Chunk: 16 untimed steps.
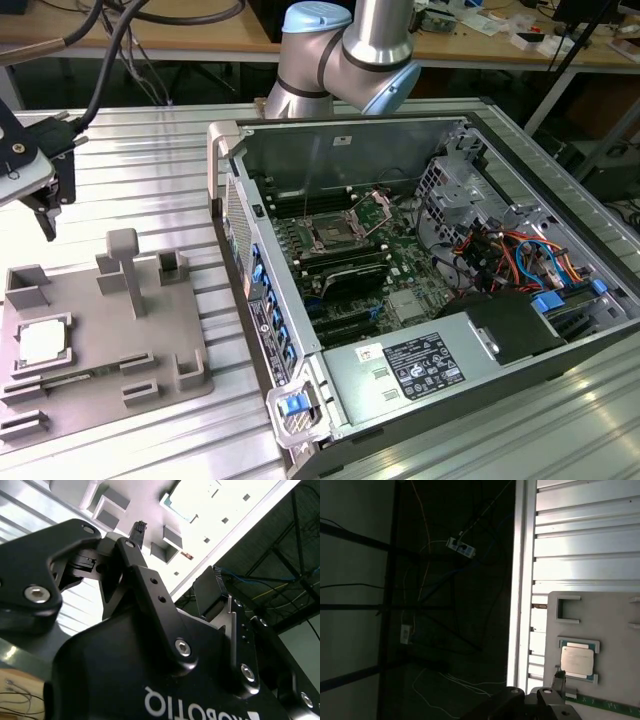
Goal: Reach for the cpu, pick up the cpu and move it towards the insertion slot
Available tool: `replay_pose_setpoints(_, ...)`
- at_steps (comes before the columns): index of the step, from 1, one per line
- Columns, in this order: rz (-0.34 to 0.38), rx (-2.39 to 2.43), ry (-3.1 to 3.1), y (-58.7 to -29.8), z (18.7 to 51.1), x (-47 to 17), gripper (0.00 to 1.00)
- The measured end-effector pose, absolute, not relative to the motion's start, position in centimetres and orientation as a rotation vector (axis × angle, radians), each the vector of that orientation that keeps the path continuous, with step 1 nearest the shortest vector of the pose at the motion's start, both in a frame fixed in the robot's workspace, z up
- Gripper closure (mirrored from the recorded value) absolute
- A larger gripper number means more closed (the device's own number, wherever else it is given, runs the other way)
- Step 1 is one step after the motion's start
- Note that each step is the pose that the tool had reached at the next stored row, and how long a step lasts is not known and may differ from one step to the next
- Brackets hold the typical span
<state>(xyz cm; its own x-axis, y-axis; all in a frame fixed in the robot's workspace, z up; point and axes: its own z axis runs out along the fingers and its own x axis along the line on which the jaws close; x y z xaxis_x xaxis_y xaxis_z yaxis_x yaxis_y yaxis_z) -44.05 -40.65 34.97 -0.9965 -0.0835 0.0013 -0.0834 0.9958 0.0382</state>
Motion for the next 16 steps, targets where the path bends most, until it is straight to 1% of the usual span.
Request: replay_pose_setpoints(16, -0.061, 0.131, -3.135, -40.65, 34.46, -44.05, 0.34)
